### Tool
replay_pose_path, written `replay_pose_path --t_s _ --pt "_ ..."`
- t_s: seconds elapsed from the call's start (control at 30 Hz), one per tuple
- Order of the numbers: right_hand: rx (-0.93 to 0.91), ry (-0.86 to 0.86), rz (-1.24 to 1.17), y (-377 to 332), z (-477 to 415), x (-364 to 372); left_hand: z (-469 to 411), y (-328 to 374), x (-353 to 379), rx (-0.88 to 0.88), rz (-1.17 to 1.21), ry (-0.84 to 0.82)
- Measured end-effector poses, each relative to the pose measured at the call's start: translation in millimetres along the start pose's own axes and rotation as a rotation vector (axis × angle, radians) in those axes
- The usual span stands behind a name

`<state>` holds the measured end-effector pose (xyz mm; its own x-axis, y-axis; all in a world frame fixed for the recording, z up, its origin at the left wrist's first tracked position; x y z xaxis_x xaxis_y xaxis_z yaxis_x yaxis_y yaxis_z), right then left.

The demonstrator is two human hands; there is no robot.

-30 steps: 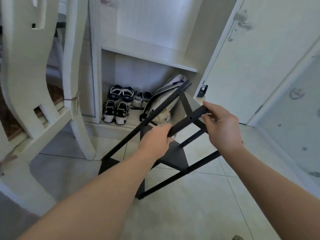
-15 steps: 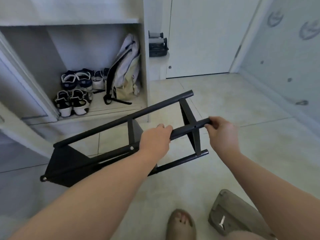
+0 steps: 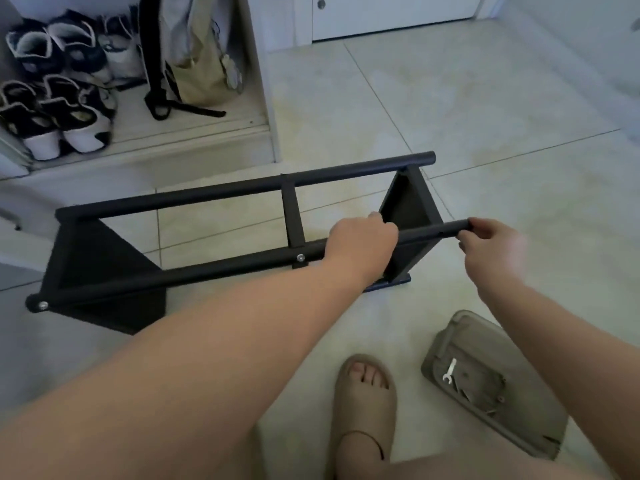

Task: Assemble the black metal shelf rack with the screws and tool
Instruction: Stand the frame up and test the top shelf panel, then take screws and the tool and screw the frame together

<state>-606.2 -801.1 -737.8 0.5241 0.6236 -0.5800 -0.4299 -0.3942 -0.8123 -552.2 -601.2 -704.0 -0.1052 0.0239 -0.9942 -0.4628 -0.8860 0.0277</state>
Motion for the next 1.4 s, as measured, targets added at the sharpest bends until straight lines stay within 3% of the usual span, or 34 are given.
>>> replay_pose_path --t_s 0.33,0.73,0.83,0.93,1.03,1.1,1.4 --pt "-0.073 -0.212 0.090 -34 24 31 29 -50 1 -0.031 -0.057 -0.029" --pt "-0.132 -0.670 0.166 -88 84 96 80 -142 -5 -0.207 -0.078 -0.080" --pt "-0.205 -0.724 0.272 -76 95 76 81 -117 -9 -0.065 -0.105 0.015" --pt "-0.319 -0.749 0.541 -45 93 38 85 -76 -7 0.167 -0.064 0.093" --pt "-0.257 -0.763 0.692 -1 86 -5 90 -35 16 0.367 -0.023 -0.029" --pt "-0.193 -0.741 0.720 28 82 -30 88 -14 34 0.403 0.007 -0.169" --pt "0.041 -0.747 0.750 171 67 -75 51 91 132 0.133 0.342 -0.676"
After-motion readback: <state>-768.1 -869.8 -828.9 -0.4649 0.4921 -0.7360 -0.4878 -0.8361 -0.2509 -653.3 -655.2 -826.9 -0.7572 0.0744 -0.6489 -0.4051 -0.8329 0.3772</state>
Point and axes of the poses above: each hand's wrist, its own z-axis away from the middle knuckle, its own x-axis out of the palm, y = z × x, the point moved 6 cm from there along -z, towards the middle knuckle, and after that the axes turned 9 degrees about -x, right-handed, at the moved point
